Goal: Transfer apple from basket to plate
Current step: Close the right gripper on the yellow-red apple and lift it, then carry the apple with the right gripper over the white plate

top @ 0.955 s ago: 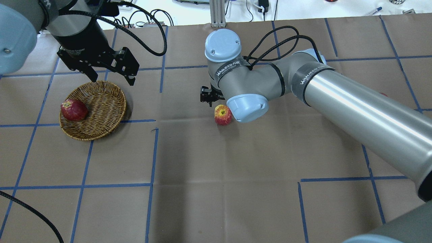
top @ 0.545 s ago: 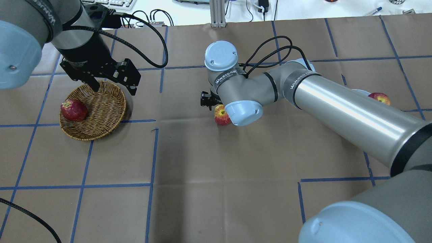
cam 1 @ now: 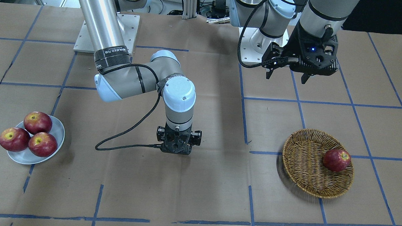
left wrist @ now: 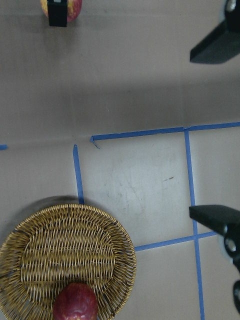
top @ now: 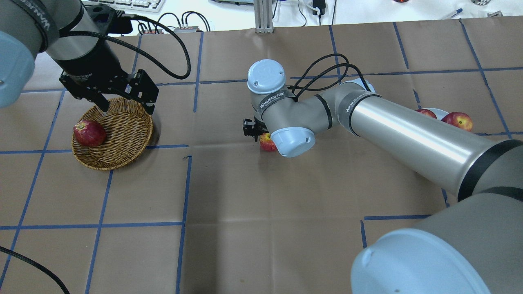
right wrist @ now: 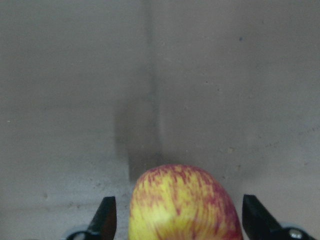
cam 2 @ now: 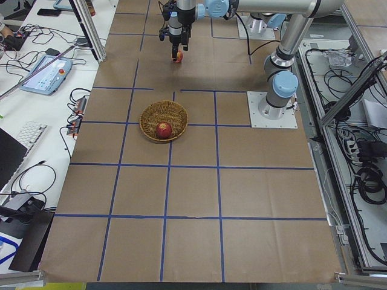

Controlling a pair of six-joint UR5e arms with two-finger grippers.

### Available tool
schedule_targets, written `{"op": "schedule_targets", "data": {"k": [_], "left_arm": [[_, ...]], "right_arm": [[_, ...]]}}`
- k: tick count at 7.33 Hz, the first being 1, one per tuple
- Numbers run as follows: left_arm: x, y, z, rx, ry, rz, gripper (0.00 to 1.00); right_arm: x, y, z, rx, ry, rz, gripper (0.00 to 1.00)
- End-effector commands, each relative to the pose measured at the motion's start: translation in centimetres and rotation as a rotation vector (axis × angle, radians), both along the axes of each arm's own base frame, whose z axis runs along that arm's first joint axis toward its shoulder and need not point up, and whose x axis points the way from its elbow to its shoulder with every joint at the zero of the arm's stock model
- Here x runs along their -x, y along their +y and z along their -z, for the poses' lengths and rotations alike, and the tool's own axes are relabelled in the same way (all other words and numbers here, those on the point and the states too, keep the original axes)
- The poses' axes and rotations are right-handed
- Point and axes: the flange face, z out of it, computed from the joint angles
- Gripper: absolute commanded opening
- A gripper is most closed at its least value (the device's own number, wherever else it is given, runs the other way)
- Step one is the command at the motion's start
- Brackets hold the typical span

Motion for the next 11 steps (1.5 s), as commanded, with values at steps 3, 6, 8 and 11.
{"op": "schedule_targets", "data": {"k": [3, 6, 8, 11], "left_arm": [[0.0, 0.0, -0.2, 0.005, 0.001, 0.001, 0.99], [0.0, 0.0, -0.2, 0.003, 0.001, 0.001, 0.99], [0.0, 0.0, -0.1, 0.002, 0.002, 0.001, 0.99], [0.0, 0.0, -0.2, 0.003, 0.002, 0.001, 0.99]], "right_arm": [[0.7, -0.9, -3.2, 0.047, -0.015, 0.008, 0.56], [9.3, -0.9, -14.0, 0.035, 0.007, -0.012, 0.56], [21.7, -0.8, -16.9, 0.002, 0.031, -0.088, 0.57], [39.6, 1.3, -16.1, -0.023, 0.043, -0.207, 0.57]]}}
